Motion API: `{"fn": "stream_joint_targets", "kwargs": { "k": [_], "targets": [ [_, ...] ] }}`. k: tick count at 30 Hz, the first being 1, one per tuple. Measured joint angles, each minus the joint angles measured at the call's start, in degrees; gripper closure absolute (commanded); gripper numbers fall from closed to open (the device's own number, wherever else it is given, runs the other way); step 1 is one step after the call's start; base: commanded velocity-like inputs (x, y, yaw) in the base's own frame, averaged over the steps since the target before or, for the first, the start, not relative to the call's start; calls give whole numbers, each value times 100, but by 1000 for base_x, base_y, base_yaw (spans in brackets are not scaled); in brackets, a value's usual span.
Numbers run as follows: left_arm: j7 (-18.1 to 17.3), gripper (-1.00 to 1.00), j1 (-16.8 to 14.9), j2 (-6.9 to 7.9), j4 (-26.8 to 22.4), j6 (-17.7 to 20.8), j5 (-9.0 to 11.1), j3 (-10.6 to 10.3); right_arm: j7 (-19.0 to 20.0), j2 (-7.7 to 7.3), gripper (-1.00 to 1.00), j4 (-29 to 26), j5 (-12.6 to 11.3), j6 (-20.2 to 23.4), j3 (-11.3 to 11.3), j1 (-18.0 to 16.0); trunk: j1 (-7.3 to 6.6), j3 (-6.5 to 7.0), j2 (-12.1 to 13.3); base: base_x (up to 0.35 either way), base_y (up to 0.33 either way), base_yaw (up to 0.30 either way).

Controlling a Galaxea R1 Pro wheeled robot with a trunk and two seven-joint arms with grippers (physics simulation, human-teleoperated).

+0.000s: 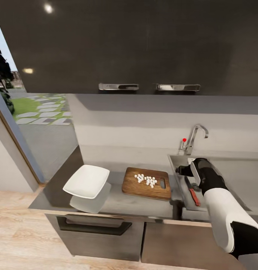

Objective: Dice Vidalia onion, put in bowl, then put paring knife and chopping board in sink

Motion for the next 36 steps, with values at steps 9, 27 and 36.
{"fn": "stream_joint_targets", "kwargs": {
  "k": [9, 27, 36],
  "targets": [
    [-2, -100, 1, -8, -2, -5, 0, 0, -1, 3, -100, 4, 2, -1, -2, -1, 0, 0, 0, 0, 75, 0],
    [-2, -100, 0, -9, 0, -1, 0, 0, -7, 44, -100, 418, -7, -299, 4, 0, 0, 0, 0, -10, 60, 0],
    [-1, -100, 1, -8, -2, 3, 1, 0, -11, 69, -100, 443, 0, -306, 3, -1, 0, 0, 0, 0, 23, 0]
  ]
}}
